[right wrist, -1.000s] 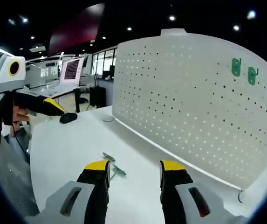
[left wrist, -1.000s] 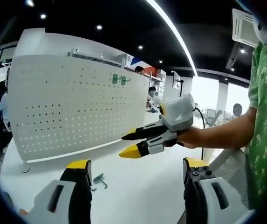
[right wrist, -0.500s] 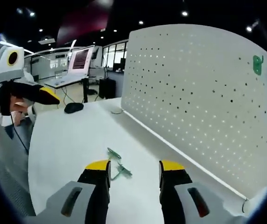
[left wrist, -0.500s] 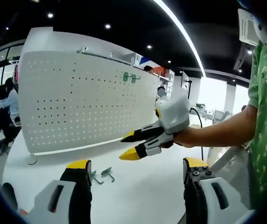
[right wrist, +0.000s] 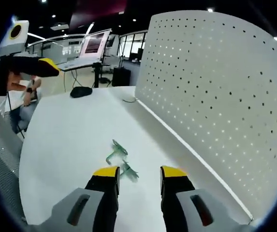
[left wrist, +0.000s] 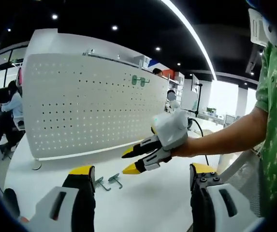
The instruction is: Insert the hook assembly into the mounting plate slot until the hook locks in place.
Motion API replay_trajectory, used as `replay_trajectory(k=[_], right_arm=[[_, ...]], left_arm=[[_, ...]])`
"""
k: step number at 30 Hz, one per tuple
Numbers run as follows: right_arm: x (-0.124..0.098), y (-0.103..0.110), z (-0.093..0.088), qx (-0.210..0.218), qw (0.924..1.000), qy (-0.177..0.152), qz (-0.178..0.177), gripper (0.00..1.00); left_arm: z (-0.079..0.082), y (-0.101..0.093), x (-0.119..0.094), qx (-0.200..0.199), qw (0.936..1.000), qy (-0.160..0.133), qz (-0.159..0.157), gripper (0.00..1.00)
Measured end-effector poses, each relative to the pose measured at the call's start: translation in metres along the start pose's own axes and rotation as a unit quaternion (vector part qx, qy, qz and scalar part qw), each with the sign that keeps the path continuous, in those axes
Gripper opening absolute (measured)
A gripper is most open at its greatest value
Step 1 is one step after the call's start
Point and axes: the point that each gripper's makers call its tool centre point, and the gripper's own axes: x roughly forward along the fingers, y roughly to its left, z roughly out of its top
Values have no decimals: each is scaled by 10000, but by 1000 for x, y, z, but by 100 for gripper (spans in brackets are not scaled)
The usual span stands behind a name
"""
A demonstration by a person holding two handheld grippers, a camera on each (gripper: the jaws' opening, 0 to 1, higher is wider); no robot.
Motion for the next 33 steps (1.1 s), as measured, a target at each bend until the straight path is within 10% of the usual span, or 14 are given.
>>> replay_trajectory(k=[33], right_arm=[[32,12,-23,-535,9961,536,443,8]], left_arm=[[-5,9,-1,-25,9999,114,90,81]])
